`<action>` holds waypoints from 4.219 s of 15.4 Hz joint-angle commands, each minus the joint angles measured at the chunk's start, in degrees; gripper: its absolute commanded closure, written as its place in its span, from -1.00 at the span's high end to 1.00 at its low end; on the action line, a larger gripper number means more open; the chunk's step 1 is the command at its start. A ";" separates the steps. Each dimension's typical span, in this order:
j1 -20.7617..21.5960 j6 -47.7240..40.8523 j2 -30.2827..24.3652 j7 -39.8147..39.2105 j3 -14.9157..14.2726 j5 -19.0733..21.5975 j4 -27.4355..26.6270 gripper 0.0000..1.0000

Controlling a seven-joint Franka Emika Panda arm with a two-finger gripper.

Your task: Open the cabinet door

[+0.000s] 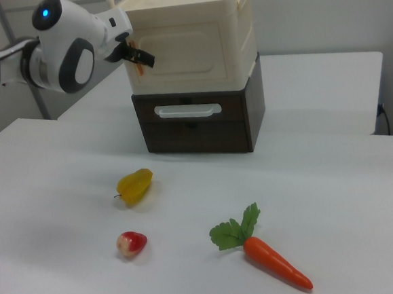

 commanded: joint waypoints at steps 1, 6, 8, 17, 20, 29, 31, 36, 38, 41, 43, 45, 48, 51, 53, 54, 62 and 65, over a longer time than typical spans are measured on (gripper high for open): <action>0.47 8.40 3.76 1.17 -0.86 -1.99 1.99 0.62; 0.65 9.74 6.05 2.48 -0.77 -1.99 6.73 0.50; 0.91 9.74 6.05 3.28 -0.77 -2.08 6.65 0.50; 2.67 9.65 6.05 3.28 -0.69 -2.17 6.30 0.46; 3.02 9.65 6.05 3.28 -0.77 -2.26 6.30 -0.44; 2.67 9.47 3.42 2.67 -1.13 -5.51 2.88 -1.00; 2.58 8.51 0.18 2.49 -1.04 -5.60 -0.36 -1.00; 2.50 -3.85 -5.81 1.53 -1.04 -5.51 -3.46 -1.00; 2.32 -9.40 -7.74 0.47 -1.04 -5.42 -3.46 -1.00; 1.09 -17.22 -10.12 -0.76 -1.13 -5.16 -3.46 -1.00; 0.04 -22.05 -11.52 -1.72 -1.12 -5.16 -3.63 -1.00; -1.89 -28.90 -13.80 -4.35 -1.13 -4.55 -3.64 -1.00; -4.53 -40.58 -17.06 -6.03 -1.21 -4.45 -3.46 -0.99; -8.92 -54.21 -19.52 -7.79 -1.30 -4.63 -3.20 -0.30; -11.99 -59.24 -20.66 -9.19 -1.30 -4.54 -3.19 0.18; -13.22 -61.08 -21.28 -9.20 -1.30 -4.54 -3.20 0.50; -14.65 -73.31 -22.52 -5.97 -0.69 -10.95 -3.28 1.00; -11.05 -73.49 -21.81 -0.59 -0.60 -16.12 -3.11 1.00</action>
